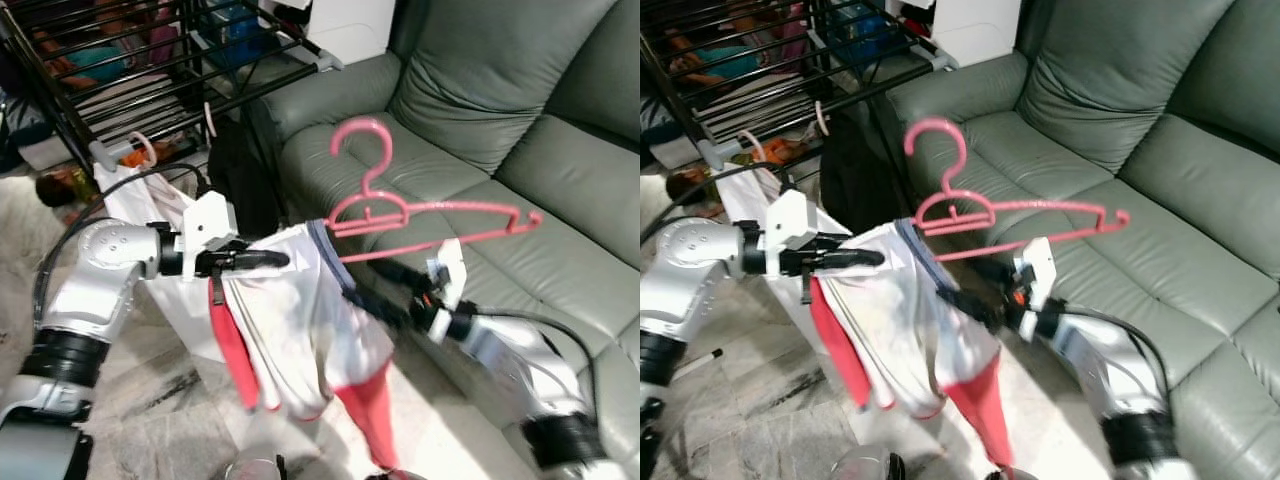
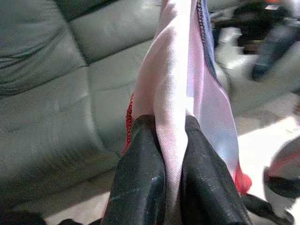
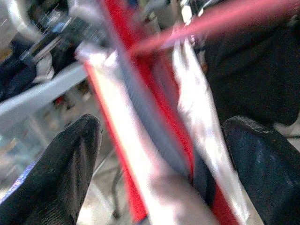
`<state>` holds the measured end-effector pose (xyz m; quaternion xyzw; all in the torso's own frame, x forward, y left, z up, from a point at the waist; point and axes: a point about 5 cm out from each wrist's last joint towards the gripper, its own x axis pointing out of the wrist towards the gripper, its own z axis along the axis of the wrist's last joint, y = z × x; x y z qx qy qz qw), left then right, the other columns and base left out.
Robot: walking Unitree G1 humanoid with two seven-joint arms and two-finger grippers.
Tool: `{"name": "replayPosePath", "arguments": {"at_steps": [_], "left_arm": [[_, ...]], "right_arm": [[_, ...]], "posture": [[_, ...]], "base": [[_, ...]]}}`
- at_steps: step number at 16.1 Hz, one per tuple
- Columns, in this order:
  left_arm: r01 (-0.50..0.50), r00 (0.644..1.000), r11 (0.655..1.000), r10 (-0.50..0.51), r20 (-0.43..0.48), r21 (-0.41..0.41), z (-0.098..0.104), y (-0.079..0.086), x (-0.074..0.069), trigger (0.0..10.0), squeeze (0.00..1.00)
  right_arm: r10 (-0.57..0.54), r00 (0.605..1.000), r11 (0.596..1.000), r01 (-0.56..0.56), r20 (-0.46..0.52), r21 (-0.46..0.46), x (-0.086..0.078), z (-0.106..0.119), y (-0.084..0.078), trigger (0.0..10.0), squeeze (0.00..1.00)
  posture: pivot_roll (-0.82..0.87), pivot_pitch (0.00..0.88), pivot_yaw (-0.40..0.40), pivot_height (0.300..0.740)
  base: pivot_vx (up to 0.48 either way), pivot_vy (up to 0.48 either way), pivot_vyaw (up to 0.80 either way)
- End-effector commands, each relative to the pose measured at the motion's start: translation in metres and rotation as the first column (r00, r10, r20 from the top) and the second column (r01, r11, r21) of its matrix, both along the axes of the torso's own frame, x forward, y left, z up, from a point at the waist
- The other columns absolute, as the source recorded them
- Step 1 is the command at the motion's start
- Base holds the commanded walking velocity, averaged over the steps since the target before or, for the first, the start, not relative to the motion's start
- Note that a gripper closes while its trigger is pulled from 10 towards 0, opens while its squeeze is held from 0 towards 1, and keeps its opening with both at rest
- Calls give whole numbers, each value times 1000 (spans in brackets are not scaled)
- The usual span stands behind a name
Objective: Hang hanger
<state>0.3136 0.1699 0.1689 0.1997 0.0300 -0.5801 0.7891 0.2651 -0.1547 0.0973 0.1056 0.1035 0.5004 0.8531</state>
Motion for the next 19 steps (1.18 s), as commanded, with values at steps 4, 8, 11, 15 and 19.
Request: {"name": "replayPosePath", "arguments": {"at_steps": [4,8,11,15,19], "left_arm": [[-36,987,998,28,160,46,14,3,11,0,0],[-13,998,1000,12,69,24,-3,6,5,0,0],[33,997,999,-35,70,25,-4,0,1,0,0],[106,990,994,-102,99,-31,5,-23,-7,0,0],[124,987,990,-115,113,-67,7,-39,-10,0,0]], "right_arm": [[-52,999,982,49,-12,-183,-5,-20,-25,10000,0],[-345,933,887,358,100,-291,15,-30,-46,10000,0],[-351,930,886,367,107,-282,18,-32,-44,10000,0],[-329,936,906,350,121,-239,31,-30,-24,10000,0],[-247,963,951,263,111,-164,35,-23,-8,10000,0]], "posture": [[0,0,71,740],[-8,0,75,740],[-4,0,69,740],[-1,0,66,740],[2,0,67,740]], "base": [[0,0,0],[0,0,0],[0,0,0],[0,0,0],[0,0,0]]}}
